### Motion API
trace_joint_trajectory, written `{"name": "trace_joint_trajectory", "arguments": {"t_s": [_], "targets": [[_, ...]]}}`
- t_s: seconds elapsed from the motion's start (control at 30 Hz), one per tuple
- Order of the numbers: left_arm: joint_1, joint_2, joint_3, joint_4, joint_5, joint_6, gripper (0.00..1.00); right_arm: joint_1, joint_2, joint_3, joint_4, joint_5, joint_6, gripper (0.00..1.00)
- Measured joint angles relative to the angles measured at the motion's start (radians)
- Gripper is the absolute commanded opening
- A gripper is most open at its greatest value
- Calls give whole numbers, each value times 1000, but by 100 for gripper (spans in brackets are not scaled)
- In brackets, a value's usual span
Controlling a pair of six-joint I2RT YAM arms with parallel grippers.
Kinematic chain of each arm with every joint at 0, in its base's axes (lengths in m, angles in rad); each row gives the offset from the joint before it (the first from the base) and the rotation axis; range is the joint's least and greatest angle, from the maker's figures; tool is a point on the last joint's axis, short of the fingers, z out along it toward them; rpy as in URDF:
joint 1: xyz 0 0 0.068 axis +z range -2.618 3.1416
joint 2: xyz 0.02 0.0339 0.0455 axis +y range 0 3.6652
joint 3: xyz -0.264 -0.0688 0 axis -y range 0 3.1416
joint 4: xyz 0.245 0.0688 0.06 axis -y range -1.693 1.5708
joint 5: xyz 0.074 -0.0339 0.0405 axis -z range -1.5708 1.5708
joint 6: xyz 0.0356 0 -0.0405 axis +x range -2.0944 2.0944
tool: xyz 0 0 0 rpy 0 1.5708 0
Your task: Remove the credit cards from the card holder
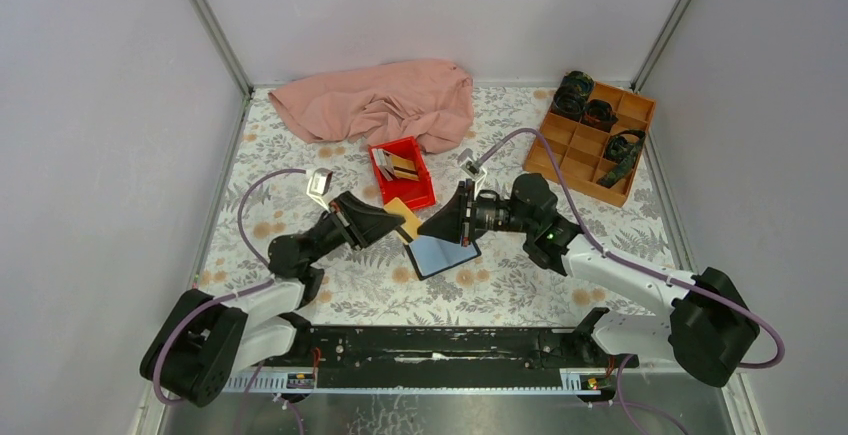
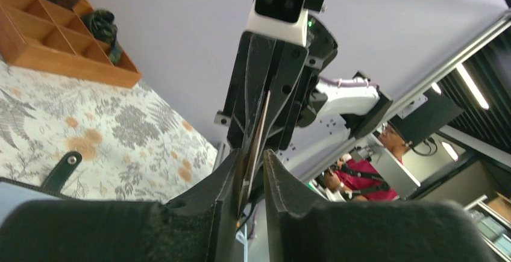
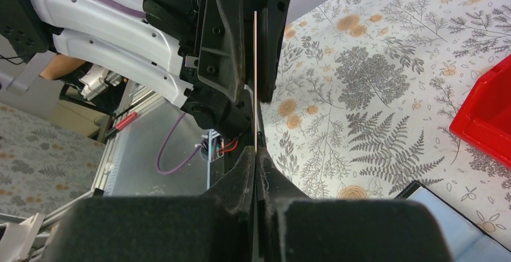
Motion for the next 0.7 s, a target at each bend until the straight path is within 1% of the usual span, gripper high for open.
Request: {"name": "trace_joint_trajectory", "arguments": {"t_s": [0.07, 0.27, 0.37, 0.47, 0.57, 0.7], "targets": [[0, 13, 2, -1, 37, 0, 21, 0, -1, 13, -29, -7, -19, 0], [0, -9, 2, -32, 97, 25, 20, 0, -20, 20, -111, -28, -65, 0], [0, -58, 2, -94, 108, 60, 19, 0, -33, 39, -172, -32, -99, 0], [0, -130, 3, -199, 117, 109, 17, 0, -57, 48, -234, -32, -134, 0], [0, -197, 9, -309, 122, 160, 16, 0, -77, 48, -270, -31, -152, 0], [0, -252, 11, -411, 122, 204, 15, 0, -95, 48, -303, -28, -168, 0]]}}
